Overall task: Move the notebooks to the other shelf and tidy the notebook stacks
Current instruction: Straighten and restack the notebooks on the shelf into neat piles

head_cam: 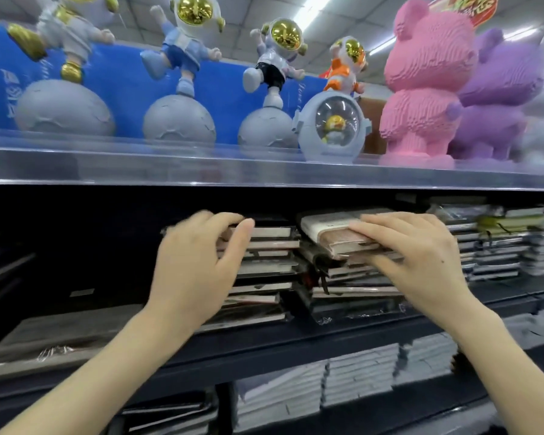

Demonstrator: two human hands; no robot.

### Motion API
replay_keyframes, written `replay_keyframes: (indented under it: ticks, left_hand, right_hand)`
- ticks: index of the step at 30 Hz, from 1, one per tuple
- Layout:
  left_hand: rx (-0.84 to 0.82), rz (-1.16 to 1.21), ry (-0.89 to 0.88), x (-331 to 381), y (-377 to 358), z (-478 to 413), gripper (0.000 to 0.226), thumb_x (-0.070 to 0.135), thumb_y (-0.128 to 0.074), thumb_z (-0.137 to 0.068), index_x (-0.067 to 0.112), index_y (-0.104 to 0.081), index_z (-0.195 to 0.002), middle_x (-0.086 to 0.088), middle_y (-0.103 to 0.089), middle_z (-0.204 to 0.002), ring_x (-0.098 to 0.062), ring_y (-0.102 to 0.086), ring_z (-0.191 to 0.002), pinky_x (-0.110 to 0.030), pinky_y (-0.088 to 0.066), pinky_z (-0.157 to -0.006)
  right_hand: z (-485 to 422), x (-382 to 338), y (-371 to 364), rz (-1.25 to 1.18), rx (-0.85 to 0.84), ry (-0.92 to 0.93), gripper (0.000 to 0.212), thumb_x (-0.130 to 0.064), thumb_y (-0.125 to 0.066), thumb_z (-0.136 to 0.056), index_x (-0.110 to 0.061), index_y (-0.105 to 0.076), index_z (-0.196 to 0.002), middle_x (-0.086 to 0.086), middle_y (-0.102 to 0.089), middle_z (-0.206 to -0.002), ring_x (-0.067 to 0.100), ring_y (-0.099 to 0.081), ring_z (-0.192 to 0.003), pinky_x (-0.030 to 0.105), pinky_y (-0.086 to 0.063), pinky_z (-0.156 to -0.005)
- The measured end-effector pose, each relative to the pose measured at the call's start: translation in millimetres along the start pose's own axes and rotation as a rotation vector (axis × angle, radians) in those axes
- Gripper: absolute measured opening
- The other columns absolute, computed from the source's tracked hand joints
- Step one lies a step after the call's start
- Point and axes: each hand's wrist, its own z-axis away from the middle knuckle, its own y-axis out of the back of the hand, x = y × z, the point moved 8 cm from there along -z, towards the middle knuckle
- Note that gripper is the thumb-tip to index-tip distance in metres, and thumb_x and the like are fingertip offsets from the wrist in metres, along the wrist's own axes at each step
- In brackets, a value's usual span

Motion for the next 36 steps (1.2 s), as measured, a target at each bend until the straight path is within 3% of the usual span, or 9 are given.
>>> replay_keyframes:
  ticks: [5,10,14,18,21,24,29,33,36]
  left_hand:
    - [-0.609,0.899,0.746,30,-76,16,0.050,0.053,-0.048,-0.089,0.008,-0.062,-0.105,-0.016,-0.073,-0.087,-0.028,-0.072,-0.079,-0.036,-0.059,-0.072]
    - [-0.511,1.030,0.836,39,-99,20,0.020,0.002,-0.063,-0.084,-0.004,-0.066,-0.102,-0.018,-0.072,-0.096,-0.024,-0.070,-0.076,-0.033,-0.057,-0.070]
    - [-0.594,1.091,0.888,40,-98,36,0.017,-0.003,-0.053,-0.085,0.000,-0.067,-0.095,-0.011,-0.072,-0.086,-0.018,-0.068,-0.066,-0.027,-0.056,-0.062]
    - [-0.540,1.034,0.809,33,-79,49,0.026,-0.007,-0.052,-0.083,0.009,-0.071,-0.090,-0.010,-0.073,-0.082,-0.020,-0.068,-0.063,-0.027,-0.055,-0.057]
    - [-0.443,0.957,0.743,26,-56,55,0.031,-0.009,-0.053,-0.083,0.013,-0.071,-0.097,-0.012,-0.074,-0.085,-0.022,-0.071,-0.065,-0.025,-0.055,-0.050]
    - [-0.356,0.931,0.721,24,-40,52,0.032,-0.009,-0.053,-0.084,0.013,-0.070,-0.098,-0.010,-0.075,-0.085,-0.021,-0.070,-0.065,-0.026,-0.056,-0.050]
    - [-0.229,0.901,0.686,24,-25,43,0.033,-0.010,-0.052,-0.084,0.017,-0.069,-0.095,-0.004,-0.075,-0.079,-0.017,-0.071,-0.065,-0.022,-0.054,-0.050]
    - [-0.221,0.897,0.698,23,-22,47,0.032,-0.008,-0.050,-0.085,0.016,-0.069,-0.093,-0.001,-0.074,-0.073,-0.013,-0.069,-0.058,-0.021,-0.054,-0.049]
    - [-0.217,0.915,0.714,21,-18,52,0.029,-0.007,-0.050,-0.084,0.014,-0.068,-0.093,-0.002,-0.074,-0.073,-0.013,-0.067,-0.056,-0.020,-0.054,-0.050]
  right_hand:
    - [9,-34,11,-0.011,0.080,-0.037,0.034,-0.042,-0.068,-0.075,-0.023,-0.074,-0.103,-0.003,-0.074,-0.100,0.022,-0.067,-0.091,0.040,-0.044,-0.073]
    - [31,-32,24,-0.273,-0.014,-0.172,0.040,-0.056,-0.057,-0.081,-0.030,-0.071,-0.108,-0.012,-0.071,-0.103,0.010,-0.065,-0.096,0.037,-0.047,-0.082]
    - [47,43,52,-0.433,0.083,-0.554,0.031,-0.055,-0.044,-0.092,-0.038,-0.066,-0.106,-0.032,-0.063,-0.100,-0.010,-0.058,-0.096,0.020,-0.045,-0.087]
    - [55,106,15,-0.327,-0.068,-0.863,0.046,-0.058,-0.036,-0.094,-0.020,-0.063,-0.094,-0.006,-0.065,-0.089,0.018,-0.058,-0.087,0.037,-0.043,-0.078]
    - [51,125,-28,-0.260,-0.268,-0.986,0.068,-0.069,-0.037,-0.087,-0.011,-0.062,-0.110,0.014,-0.063,-0.111,0.032,-0.058,-0.105,0.041,-0.044,-0.087]
    - [55,127,-49,-0.451,-0.258,-1.168,0.071,-0.086,-0.045,-0.057,-0.018,-0.059,-0.072,0.010,-0.061,-0.087,0.028,-0.058,-0.087,0.042,-0.047,-0.083]
    - [71,127,-46,-0.733,-0.195,-1.276,0.051,-0.058,-0.068,-0.046,-0.014,-0.060,-0.071,0.007,-0.056,-0.071,0.026,-0.056,-0.075,0.045,-0.051,-0.074]
    - [85,116,-21,-0.760,-0.220,-1.288,0.045,-0.041,-0.069,-0.077,0.003,-0.066,-0.088,0.021,-0.063,-0.083,0.030,-0.063,-0.083,0.038,-0.055,-0.071]
    - [94,101,-11,-0.950,-0.234,-1.320,0.024,-0.024,-0.058,-0.093,-0.001,-0.060,-0.092,0.012,-0.064,-0.082,0.021,-0.066,-0.059,0.028,-0.057,-0.049]
